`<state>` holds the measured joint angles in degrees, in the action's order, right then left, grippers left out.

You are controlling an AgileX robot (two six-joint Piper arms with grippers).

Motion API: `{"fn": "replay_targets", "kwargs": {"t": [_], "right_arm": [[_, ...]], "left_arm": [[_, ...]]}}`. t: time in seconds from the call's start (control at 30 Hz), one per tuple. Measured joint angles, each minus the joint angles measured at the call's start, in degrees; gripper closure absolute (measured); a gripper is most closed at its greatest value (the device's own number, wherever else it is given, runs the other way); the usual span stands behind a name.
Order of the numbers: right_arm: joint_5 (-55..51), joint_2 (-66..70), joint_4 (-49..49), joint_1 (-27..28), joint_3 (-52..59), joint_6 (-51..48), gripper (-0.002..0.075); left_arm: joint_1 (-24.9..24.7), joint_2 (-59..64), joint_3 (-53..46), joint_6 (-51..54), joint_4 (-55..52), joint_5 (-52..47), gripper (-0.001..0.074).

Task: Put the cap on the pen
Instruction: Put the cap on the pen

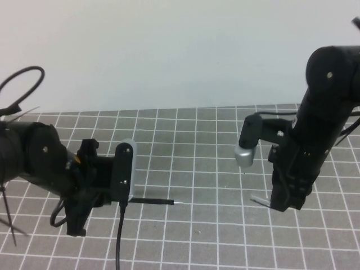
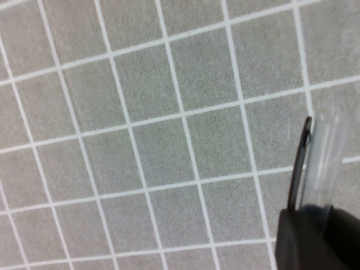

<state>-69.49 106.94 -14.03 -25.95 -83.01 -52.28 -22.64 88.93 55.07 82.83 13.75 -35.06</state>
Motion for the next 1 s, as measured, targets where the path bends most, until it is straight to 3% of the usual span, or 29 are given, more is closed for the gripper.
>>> {"fn": "replay_targets", "kwargs": {"t": [0.13, 0.5, 1.0], "right_arm": [[-0.1, -2.6, 0.1, -1.3, 0.0, 0.5, 0.067], [-0.2, -3.9, 5.3, -9.1, 0.1, 9.5, 0.067], [-0.2, -3.9, 5.6, -9.4, 0.1, 8.5, 0.067]], "left_arm": [[-1.3, -2.3, 0.0, -1.7, -0.7, -0.2, 0.0697], [-9.1, -4.6, 0.0, -16.9, -15.2, -0.5, 0.0697], [-12.2, -9.4, -0.1, -18.2, -17.6, 2.7, 0.0697]]}}
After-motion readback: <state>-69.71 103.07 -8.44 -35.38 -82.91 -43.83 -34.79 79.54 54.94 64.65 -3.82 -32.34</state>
